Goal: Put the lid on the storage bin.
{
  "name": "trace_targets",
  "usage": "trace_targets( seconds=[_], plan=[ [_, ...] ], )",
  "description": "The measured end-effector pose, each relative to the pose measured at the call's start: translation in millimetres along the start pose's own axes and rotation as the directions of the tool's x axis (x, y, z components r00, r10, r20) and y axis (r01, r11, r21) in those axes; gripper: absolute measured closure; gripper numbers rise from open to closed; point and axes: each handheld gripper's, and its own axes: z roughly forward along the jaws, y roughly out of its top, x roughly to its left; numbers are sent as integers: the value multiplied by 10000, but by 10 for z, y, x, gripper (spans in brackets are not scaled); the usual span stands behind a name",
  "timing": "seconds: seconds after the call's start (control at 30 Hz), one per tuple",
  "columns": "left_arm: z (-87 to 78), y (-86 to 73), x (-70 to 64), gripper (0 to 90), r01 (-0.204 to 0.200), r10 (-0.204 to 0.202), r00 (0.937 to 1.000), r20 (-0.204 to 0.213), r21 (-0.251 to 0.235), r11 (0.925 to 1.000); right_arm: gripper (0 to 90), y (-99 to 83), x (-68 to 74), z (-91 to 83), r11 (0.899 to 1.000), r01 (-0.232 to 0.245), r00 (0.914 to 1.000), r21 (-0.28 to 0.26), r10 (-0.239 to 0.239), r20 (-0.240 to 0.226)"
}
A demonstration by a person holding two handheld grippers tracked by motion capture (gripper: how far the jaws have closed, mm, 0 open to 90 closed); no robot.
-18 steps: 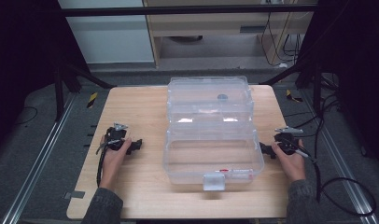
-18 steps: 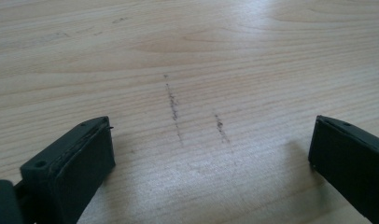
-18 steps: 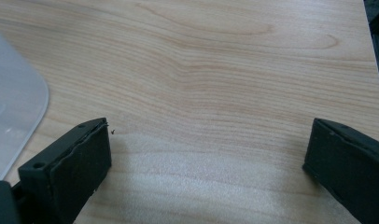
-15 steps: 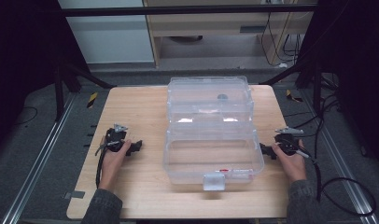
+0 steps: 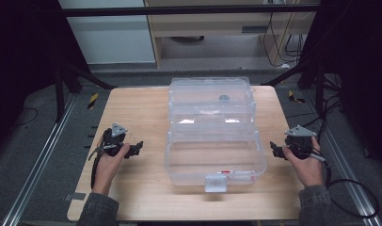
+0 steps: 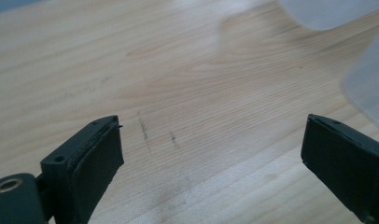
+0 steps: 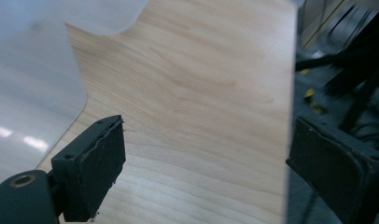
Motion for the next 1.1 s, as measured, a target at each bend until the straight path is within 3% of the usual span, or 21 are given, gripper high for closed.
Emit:
trace_targets(
  seconds=[0.13, 0.23, 0.27, 0.3, 0.37, 0.4, 0.43, 0.47, 0.5, 0.57, 0.6, 0.7, 0.73, 0.8, 0.87, 0.9, 0.97, 1.0, 1.03, 1.07, 1.1],
  plan=[
    [-297, 193, -81, 44, -810, 819, 9958, 405, -237, 9964, 94, 285, -47, -302, 9925, 1156, 9930, 404, -1146, -272],
    [-461, 363, -164, 42, -1695, 1699, 9836, 601, -128, 9855, 102, 556, -77, -438, 9809, 1883, 9801, 483, -1846, -727],
    [-461, 363, -164, 42, -1695, 1699, 9836, 601, -128, 9855, 114, 618, -78, -460, 9777, 2029, 9766, 537, -1981, -837],
    [-540, 487, -248, 42, -2257, 2267, 9699, 886, -213, 9740, 128, 699, -72, -487, 9725, 2243, 9712, 622, -2179, -963],
    [-589, 585, -345, 40, -2741, 2733, 9555, 1107, -82, 9617, 162, 879, -45, -526, 9547, 2874, 9539, 775, -2779, -1137],
    [-589, 585, -345, 40, -2741, 2733, 9555, 1107, -82, 9617, 162, 879, -45, -526, 9547, 2874, 9539, 775, -2779, -1137],
    [-615, 656, -448, 40, -3080, 3045, 9422, 1395, 34, 9514, 186, 1045, -26, -560, 9359, 3427, 9359, 820, -3325, -1167],
    [-615, 656, -448, 39, -3080, 3045, 9422, 1395, 34, 9514, 186, 1045, -26, -560, 9359, 3427, 9359, 820, -3325, -1167],
    [-626, 743, -565, 38, -3519, 3468, 9229, 1673, 12, 9360, 201, 1211, -31, -581, 9247, 3717, 9247, 820, -3610, -1212],
    [-628, 810, -664, 38, -3750, 3695, 9104, 1864, -57, 9270, 213, 1368, -36, -579, 9181, 3881, 9159, 805, -3745, -1443],
    [-628, 810, -664, 38, -3750, 3695, 9104, 1864, -57, 9270, 213, 1368, -36, -579, 9181, 3881, 9159, 805, -3745, -1443],
    [-602, 899, -838, 38, -4073, 3995, 8890, 2236, -123, 9132, 231, 1626, 24, -526, 8864, 4535, 8848, 930, -4352, -1663],
    [-602, 899, -838, 38, -4073, 3995, 8890, 2236, -123, 9132, 231, 1626, 24, -526, 8864, 4535, 8848, 930, -4352, -1663],
    [-576, 945, -969, 37, -4496, 4373, 8621, 2560, -116, 8932, 259, 1779, 110, -516, 8632, 4976, 8584, 853, -4759, -1917],
    [-566, 965, -1043, 35, -4663, 4501, 8492, 2762, -80, 8846, 270, 1878, 183, -518, 8380, 5405, 8313, 746, -5183, -2006],
    [-562, 976, -1077, 35, -4756, 4587, 8436, 2791, -81, 8796, 280, 1937, 219, -526, 8301, 5546, 8187, 581, -5318, -2166],
    [-555, 984, -1114, 35, -4755, 4591, 8420, 2834, -125, 8796, 318, 2015, 256, -531, 8210, 5698, 8027, 366, -5464, -2391],
    [-549, 994, -1148, 35, -4789, 4615, 8371, 2938, -141, 8777, 318, 2015, 256, -531, 8210, 5698, 8027, 366, -5464, -2391],
    [-542, 1003, -1180, 35, -4870, 4678, 8285, 3077, -164, 8733, 342, 2068, 296, -515, 8055, 5921, 7805, 251, -5654, -2665],
    [-533, 1010, -1214, 35, -4922, 4723, 8232, 3151, -188, 8703, 342, 2068, 296, -515, 8055, 5921, 7805, 251, -5654, -2665],
    [-524, 1017, -1244, 35, -4993, 4789, 8179, 3189, -203, 8662, 370, 2102, 353, -492, 7865, 6175, 7539, 130, -5870, -2949]
  ],
)
